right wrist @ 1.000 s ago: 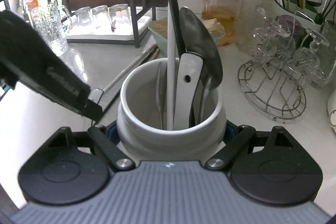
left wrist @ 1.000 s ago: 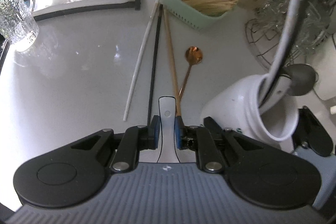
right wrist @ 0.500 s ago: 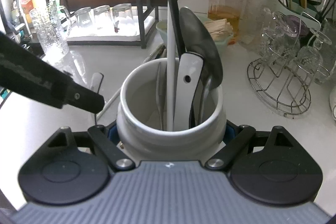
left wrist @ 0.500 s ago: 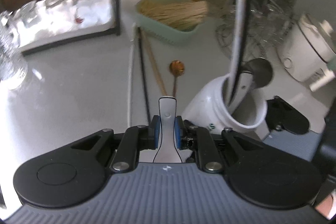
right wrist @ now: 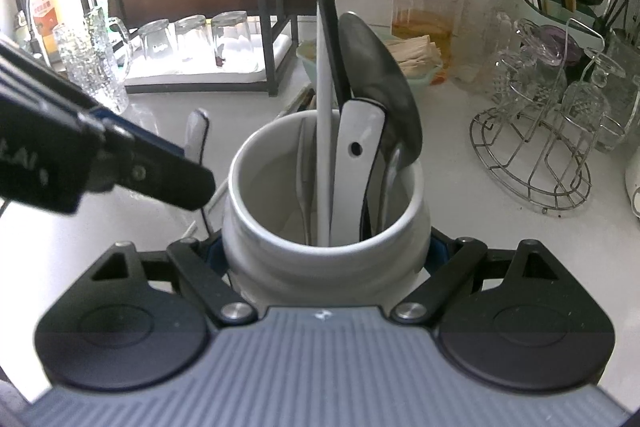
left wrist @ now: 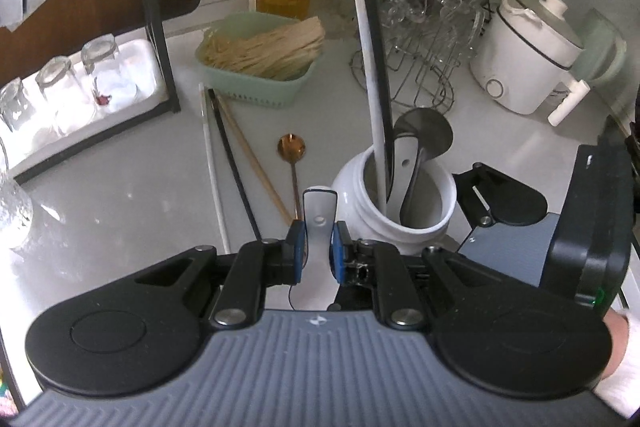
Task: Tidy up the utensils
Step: 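Lift the white spatula with the left gripper and carry it over the mug, then lower the white spatula head-first into the mug with the left gripper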
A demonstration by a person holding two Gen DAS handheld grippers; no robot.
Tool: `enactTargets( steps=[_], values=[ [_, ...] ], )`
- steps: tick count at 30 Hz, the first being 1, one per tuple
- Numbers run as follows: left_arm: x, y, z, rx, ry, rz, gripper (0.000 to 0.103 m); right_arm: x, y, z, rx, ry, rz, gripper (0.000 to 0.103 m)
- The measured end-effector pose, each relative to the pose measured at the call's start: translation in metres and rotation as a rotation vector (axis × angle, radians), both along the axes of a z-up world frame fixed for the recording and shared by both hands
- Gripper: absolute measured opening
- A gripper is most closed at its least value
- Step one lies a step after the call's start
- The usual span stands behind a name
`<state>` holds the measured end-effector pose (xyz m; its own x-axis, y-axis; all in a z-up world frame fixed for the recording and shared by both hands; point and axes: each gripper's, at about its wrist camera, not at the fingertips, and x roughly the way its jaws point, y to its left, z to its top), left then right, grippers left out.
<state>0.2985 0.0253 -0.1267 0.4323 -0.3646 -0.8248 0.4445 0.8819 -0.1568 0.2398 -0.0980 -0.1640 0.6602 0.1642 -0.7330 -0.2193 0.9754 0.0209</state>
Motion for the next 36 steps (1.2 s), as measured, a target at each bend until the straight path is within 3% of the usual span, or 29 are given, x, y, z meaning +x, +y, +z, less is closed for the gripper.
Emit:
enactTargets(
  steps=[13,31,36],
  values=[
    [-0.005,0.02,0.034,-0.054,-0.071,0.007,0.017,0.0,0.002,0.0,-0.005,0.001,-0.007,0.091],
    [-0.008,0.011,0.109,-0.119,-0.186,-0.018,0.017,-0.001,0.003,-0.001,-0.004,-0.001,-0.007,0.091],
    [-0.007,0.003,0.116,-0.142,-0.205,-0.026,0.017,-0.002,0.005,-0.001,-0.003,-0.006,-0.012,0.091]
  ],
)
